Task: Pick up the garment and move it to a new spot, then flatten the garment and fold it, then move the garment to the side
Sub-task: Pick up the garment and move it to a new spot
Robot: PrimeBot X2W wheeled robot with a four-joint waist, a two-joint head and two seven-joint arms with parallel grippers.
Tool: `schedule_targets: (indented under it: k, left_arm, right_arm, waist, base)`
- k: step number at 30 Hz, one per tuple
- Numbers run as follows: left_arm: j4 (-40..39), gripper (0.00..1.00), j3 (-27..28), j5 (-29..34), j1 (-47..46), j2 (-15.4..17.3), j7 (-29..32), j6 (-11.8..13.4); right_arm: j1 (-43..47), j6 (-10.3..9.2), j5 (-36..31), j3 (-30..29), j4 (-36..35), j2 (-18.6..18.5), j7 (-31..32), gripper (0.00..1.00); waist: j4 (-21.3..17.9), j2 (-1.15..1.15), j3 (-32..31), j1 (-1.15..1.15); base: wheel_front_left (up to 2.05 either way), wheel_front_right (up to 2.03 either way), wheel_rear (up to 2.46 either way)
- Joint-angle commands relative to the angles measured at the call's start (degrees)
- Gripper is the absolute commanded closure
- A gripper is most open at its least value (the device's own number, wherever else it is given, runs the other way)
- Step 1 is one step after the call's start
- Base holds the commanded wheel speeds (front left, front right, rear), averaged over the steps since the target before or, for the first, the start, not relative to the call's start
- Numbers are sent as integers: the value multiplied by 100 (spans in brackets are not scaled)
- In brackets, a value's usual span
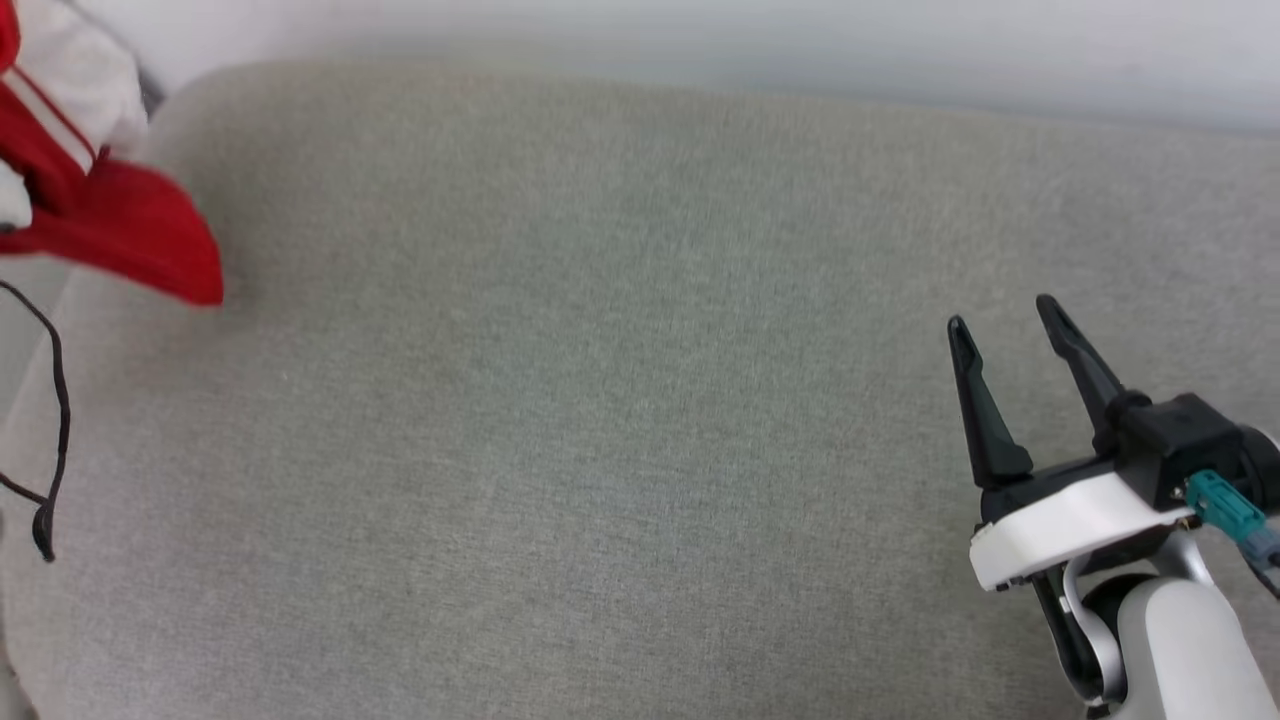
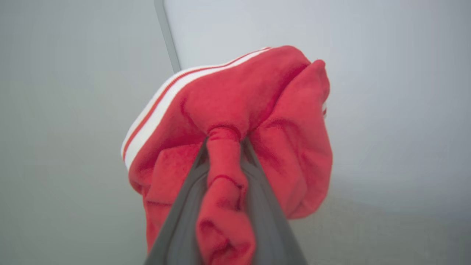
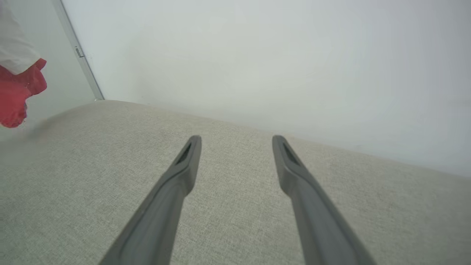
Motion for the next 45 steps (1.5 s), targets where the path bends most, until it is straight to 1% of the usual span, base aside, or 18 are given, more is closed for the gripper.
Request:
schedule_targets:
  k: [1,3,8,12,16,21,24,29,32,35,36,37,39,41,45]
  left_arm:
    - [-40,100,-24,3,-71,-72,-86,29]
    - [-97,100,-110,72,-110,-110,-259,24]
    - [-290,100,-374,152,78,-462,-502,21]
    - [-466,100,-649,132,327,-888,-572,-75]
    - [-592,100,-980,93,666,-1370,-613,-207]
    - [-762,100,-1455,-27,1071,-1983,-624,-421]
    - [-887,100,-1775,-92,1320,-2275,-589,-509]
    - [-1088,100,-2401,-157,1875,-2536,-473,-574]
    - [-1109,100,-2755,-140,2318,-2578,-364,-577]
    - [-1062,100,-3043,-129,2799,-2610,-259,-520]
    - [-1013,90,-3122,-159,2963,-2614,-206,-511]
    - [-994,66,-3186,-171,3109,-2623,-182,-505]
    - [-956,0,-3282,-185,3318,-2625,-137,-468]
    - [-1001,0,-3313,-199,3467,-2626,-196,-414]
    - [-1323,0,-3374,-59,3498,-2619,-587,-310]
  right_arm:
    - [81,-2,1,-26,-10,34,-16,0]
    - [160,-2,-7,-72,5,57,-9,0]
    - [406,-2,103,-187,8,120,3,0]
    - [574,-2,157,-253,8,150,25,0]
    - [715,-2,160,-234,6,160,90,0]
    - [819,-2,139,-239,-61,163,181,0]
    - [876,-2,149,-283,-123,162,242,0]
    - [895,-2,299,-326,-209,166,236,0]
    - [880,-2,326,-305,-214,165,202,0]
    - [842,-2,359,-286,-180,167,175,0]
    - [825,-2,358,-278,-156,166,168,0]
    - [813,-2,377,-272,-145,166,158,0]
    - [764,-2,389,-269,-110,165,133,0]
    - [717,-2,399,-243,-78,167,110,0]
    - [708,-2,374,-285,-13,165,93,0]
  waist:
    - [-42,0,-243,0]
    - [-103,0,-408,0]
    - [-341,0,-789,0]
    - [-583,0,-1022,0]
    - [-931,0,-1195,0]
    - [-1415,0,-1258,0]
    - [-1655,0,-1226,0]
    - [-1932,0,-1062,0]
    - [-2025,0,-951,0]
    - [-2058,0,-839,0]
    - [-2060,0,-823,0]
    - [-2052,0,-792,0]
    - [-2020,0,-741,0]
    - [-1982,0,-723,0]
    - [-1819,0,-765,0]
  base:
    - [0,0,0]
    - [0,0,0]
    - [0,0,0]
    - [0,0,0]
    - [0,0,0]
    - [0,0,0]
    - [0,0,0]
    - [0,0,0]
    - [0,0,0]
    - [0,0,0]
    - [0,0,0]
    - [0,0,0]
    - [0,0,0]
    - [0,0,0]
    - [0,0,0]
